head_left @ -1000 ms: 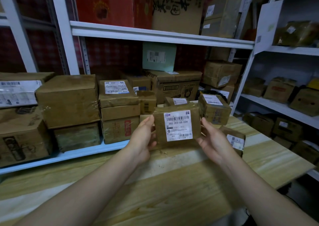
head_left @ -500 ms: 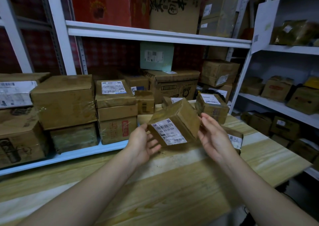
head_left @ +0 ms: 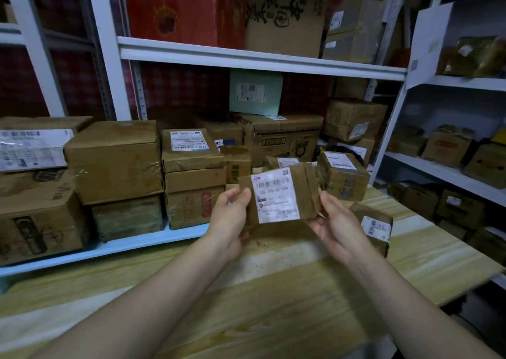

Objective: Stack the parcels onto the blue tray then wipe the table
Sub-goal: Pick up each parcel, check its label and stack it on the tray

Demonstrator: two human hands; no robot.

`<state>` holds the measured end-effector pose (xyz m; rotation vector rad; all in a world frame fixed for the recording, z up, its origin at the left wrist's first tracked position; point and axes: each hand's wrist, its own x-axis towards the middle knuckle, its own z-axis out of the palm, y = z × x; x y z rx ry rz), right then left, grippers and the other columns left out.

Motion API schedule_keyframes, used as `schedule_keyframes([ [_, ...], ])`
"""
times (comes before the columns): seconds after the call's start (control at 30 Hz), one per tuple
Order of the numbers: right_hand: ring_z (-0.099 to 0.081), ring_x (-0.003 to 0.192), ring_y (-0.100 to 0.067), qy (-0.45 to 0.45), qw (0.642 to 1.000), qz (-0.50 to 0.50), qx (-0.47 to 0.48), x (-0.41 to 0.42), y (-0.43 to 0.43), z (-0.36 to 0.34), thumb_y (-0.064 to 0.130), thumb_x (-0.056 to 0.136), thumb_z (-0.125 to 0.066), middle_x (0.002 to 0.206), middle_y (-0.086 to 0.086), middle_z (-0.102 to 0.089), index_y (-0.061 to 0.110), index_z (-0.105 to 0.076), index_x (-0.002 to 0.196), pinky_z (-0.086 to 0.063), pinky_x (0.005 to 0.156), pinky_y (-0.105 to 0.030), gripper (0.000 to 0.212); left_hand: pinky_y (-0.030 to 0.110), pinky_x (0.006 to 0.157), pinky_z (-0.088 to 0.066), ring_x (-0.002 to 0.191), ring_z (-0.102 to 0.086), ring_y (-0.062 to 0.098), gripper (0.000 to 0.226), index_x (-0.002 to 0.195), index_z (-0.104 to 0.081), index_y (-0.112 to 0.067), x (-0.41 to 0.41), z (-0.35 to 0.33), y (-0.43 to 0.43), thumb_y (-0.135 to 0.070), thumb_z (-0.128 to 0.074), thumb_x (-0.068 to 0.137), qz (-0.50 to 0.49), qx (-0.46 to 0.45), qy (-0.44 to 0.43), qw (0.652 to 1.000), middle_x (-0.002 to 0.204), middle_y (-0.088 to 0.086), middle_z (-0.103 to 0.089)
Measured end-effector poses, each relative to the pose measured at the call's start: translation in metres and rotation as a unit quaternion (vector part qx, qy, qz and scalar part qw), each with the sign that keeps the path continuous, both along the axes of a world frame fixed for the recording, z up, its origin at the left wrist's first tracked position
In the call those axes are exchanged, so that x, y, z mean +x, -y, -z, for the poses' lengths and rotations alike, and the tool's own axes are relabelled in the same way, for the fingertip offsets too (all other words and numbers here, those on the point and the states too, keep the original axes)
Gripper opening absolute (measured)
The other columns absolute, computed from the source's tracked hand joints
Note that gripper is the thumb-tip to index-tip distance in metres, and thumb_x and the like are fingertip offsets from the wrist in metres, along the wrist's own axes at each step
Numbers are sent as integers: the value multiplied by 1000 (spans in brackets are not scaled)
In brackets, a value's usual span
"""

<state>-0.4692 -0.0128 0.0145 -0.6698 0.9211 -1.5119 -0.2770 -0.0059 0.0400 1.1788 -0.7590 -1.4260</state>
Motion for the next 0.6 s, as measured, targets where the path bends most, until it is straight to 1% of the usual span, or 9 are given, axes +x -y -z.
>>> schedule_keyframes([
  [0.1,-67,113,-32,-1,1000,-1,-10,8,-5,-6,36,102,-47,121,-20,-69,4,-60,125,-51,102,-48,41,37,86,-53,87,-64,8,41,124,-53,-33,0,2,-2,-11,-65,91,6,-38,5,999,89,-10,-69],
  [0.17,-67,114,-32,-9,1000,-12,-13,8,-7,-9,49,98,-44,120,-19,-71,7,-60,123,-50,102,-47,51,37,91,-54,96,-64,10,53,124,-55,-35,0,2,-6,-2,-69,85,21,-70,25,997,98,-8,-65],
  [0.23,-67,113,-30,-30,999,-30,-10,7,-8,-12,57,95,-41,118,-16,-72,12,-60,124,-52,99,-45,57,30,91,-51,104,-59,7,60,122,-57,-38,2,3,-8,0,-74,79,20,-109,67,992,112,-4,-60],
  [0.3,-67,115,-30,-51,998,-39,-4,8,-9,-14,57,95,-41,121,-13,-71,15,-60,129,-53,96,-44,57,18,81,-50,98,-58,-3,66,122,-58,-39,4,1,-11,2,-78,74,24,-147,103,983,115,-4,-59],
  [0.33,-66,115,-31,-54,998,-39,2,8,-9,-13,58,95,-42,123,-14,-71,15,-60,130,-53,97,-46,58,17,80,-51,96,-57,-3,69,123,-57,-40,5,1,-13,1,-79,72,30,-163,118,979,117,-4,-58],
  [0.37,-67,115,-33,-53,998,-38,7,9,-8,-13,59,95,-42,123,-15,-70,15,-60,130,-52,98,-48,59,21,86,-51,101,-56,1,72,123,-57,-45,6,1,-14,-3,-82,70,31,-178,142,973,121,-4,-56],
  [0.4,-67,114,-34,-52,998,-34,12,10,-8,-12,60,95,-40,121,-16,-71,16,-60,130,-51,99,-51,59,30,95,-49,111,-52,8,74,120,-56,-53,6,1,-14,-11,-85,66,26,-190,178,965,126,-4,-52],
  [0.47,-67,113,-34,-52,998,-29,16,14,-7,-14,62,97,-35,118,-16,-72,18,-60,129,-48,102,-55,60,42,106,-42,124,-43,18,76,113,-54,-66,9,-3,-16,-24,-86,59,16,-213,231,949,132,-6,-42],
  [0.6,-66,113,-34,-64,997,-39,16,25,-5,-23,63,98,-28,119,-14,-72,23,-59,130,-44,104,-60,60,43,106,-44,125,-49,14,82,119,-48,-66,17,-10,-21,-31,-83,54,21,-260,245,934,135,-5,-47],
])
